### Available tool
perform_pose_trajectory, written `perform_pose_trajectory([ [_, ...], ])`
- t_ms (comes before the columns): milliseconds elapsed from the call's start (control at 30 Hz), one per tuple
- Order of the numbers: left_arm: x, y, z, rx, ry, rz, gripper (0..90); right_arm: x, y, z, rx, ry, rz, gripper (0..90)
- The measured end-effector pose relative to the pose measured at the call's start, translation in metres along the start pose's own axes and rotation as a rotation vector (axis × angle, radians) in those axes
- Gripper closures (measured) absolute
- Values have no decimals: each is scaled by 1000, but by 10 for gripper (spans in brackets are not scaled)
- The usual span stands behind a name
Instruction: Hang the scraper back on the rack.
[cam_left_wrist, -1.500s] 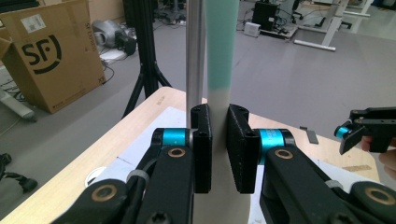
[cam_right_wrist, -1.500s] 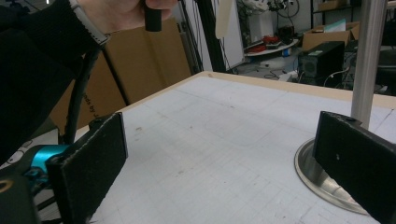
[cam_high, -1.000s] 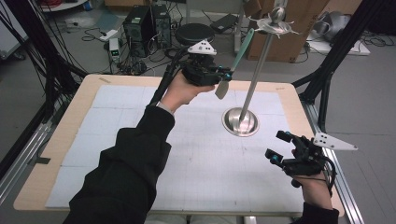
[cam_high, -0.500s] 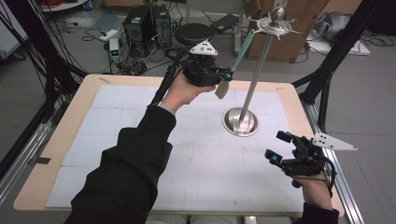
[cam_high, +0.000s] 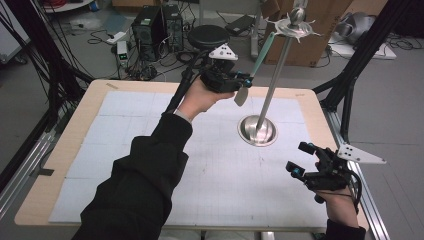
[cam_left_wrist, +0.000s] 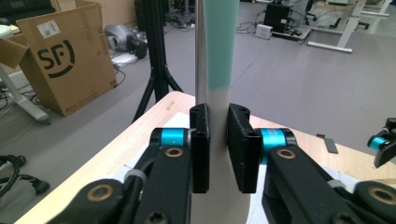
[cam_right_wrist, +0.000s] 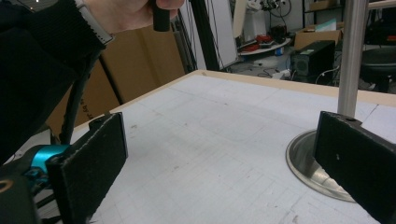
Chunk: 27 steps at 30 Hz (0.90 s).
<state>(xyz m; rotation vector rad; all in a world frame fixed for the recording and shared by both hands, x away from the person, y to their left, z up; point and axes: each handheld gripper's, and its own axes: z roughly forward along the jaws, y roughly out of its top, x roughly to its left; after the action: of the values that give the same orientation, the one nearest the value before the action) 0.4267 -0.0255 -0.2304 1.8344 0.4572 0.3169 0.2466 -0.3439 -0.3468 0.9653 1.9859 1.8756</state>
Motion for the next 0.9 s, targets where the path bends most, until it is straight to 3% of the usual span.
perform_pose_trajectory([
  [67, -3, 0, 1, -18, -17, -1, 642, 1, 0, -1, 0, -4, 7, 20],
  [167, -10, -1, 2, -6, -12, 65, 523, 1, 1, -2, -15, 5, 8, 20],
  [233, -13, -2, 2, 5, -23, 66, 477, 2, 2, -2, -13, 8, 5, 20],
  [367, -18, -8, -4, -20, -71, 75, 423, 2, 1, -2, -8, 7, 4, 20],
  [533, -23, -22, -12, -29, -120, 79, 183, 1, 0, -2, 0, 3, 5, 21],
  [700, -30, -39, -36, -85, -165, 78, 111, 1, -1, 1, 5, 4, 7, 21],
  [767, -32, -47, -46, -101, -181, 54, 70, 1, -2, 2, 12, 3, 10, 20],
  [833, -33, -55, -58, -75, -180, 40, 56, 1, -3, 4, 18, 3, 9, 20],
  [900, -35, -65, -70, -43, -164, 56, 17, 2, -3, 6, 22, 2, 6, 20],
])
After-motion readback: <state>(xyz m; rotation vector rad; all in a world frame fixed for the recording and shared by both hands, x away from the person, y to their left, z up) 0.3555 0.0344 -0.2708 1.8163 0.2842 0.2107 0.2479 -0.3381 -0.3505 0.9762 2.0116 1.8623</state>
